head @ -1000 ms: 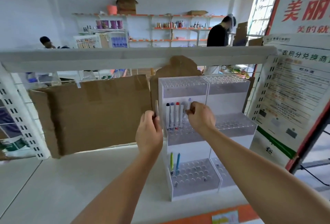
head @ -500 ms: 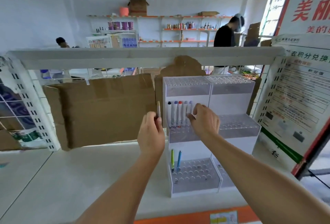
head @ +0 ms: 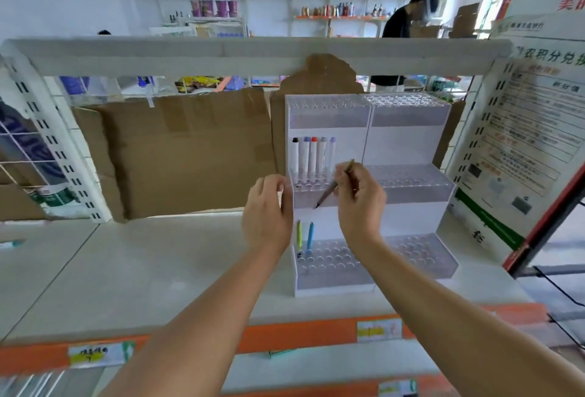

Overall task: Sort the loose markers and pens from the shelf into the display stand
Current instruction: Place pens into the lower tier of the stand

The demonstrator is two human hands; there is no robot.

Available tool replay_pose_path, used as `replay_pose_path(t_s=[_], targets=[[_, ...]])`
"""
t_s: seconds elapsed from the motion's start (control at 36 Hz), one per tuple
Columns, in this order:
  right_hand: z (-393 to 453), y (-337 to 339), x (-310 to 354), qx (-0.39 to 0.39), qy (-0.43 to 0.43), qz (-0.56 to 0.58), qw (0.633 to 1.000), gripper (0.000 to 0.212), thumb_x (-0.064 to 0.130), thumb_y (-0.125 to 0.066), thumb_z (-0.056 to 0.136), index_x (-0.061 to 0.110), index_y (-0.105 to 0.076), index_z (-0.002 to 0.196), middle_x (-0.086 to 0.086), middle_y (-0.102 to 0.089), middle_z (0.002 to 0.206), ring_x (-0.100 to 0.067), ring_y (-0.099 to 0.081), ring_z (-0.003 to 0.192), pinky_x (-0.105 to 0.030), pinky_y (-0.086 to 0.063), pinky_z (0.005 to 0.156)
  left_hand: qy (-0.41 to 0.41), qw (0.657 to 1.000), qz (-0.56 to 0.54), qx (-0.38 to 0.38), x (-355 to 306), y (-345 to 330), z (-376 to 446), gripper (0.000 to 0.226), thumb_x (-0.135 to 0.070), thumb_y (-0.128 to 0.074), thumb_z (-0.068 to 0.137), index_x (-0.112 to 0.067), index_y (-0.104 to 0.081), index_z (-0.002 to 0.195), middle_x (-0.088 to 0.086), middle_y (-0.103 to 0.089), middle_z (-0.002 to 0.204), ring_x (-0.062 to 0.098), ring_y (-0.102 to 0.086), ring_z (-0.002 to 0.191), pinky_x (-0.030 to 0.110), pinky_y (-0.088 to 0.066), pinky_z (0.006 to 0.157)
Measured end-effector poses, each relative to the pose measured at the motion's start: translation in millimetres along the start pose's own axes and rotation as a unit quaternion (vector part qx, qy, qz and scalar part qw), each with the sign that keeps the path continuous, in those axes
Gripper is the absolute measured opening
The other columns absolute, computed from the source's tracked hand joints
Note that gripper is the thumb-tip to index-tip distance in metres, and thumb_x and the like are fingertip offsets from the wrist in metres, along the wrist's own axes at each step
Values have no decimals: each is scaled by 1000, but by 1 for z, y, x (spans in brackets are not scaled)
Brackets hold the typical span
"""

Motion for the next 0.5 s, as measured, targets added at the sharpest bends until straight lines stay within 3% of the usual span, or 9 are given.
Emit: replay_pose_path(t_s=[0.06,0.17,0.31,0.5], targets=[[-12,11,-10,-2,12,-15,1000,14,8,-53,95,14,-58,84,5,-61,68,-13,-55,61,-31,-47,58,46,999,23,13,17,-2,-7,19,-24,-44,98,-14,-59,104,2,-60,104,24,-54,95,35,-42,67],[-32,8,-31,43,23,-76,996,8,3,-55,92,6,-56,85,-1,-59,64,-21,-51,56,-28,-40,53,100,985,107,94,34,-14,-22,30,-26,-40,99,-13,-53,124,8,-57,122,29,-48,112,38,-38,84],[-40,-3,-52,86,-14,-117,989,11,8,-55,93,12,-56,83,10,-53,60,-4,-44,52,-20,-34,49,111,961,172,186,49,-31,-36,46,-34,-32,101,-12,-36,141,8,-44,143,27,-39,130,35,-29,104],[-43,-22,-60,154,-40,-155,975,11,11,-52,95,6,-61,92,-6,-66,73,-24,-61,68,-36,-48,62,116,945,188,239,59,-40,-46,54,-39,-25,102,-11,-24,148,8,-31,153,25,-28,139,34,-21,112]])
Point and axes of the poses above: each hand's wrist, its own z-axis towards the middle knuckle, its own y-axis out of the back of the hand, x = y × z, the point moved 8 cm from there along z, towards the middle knuckle
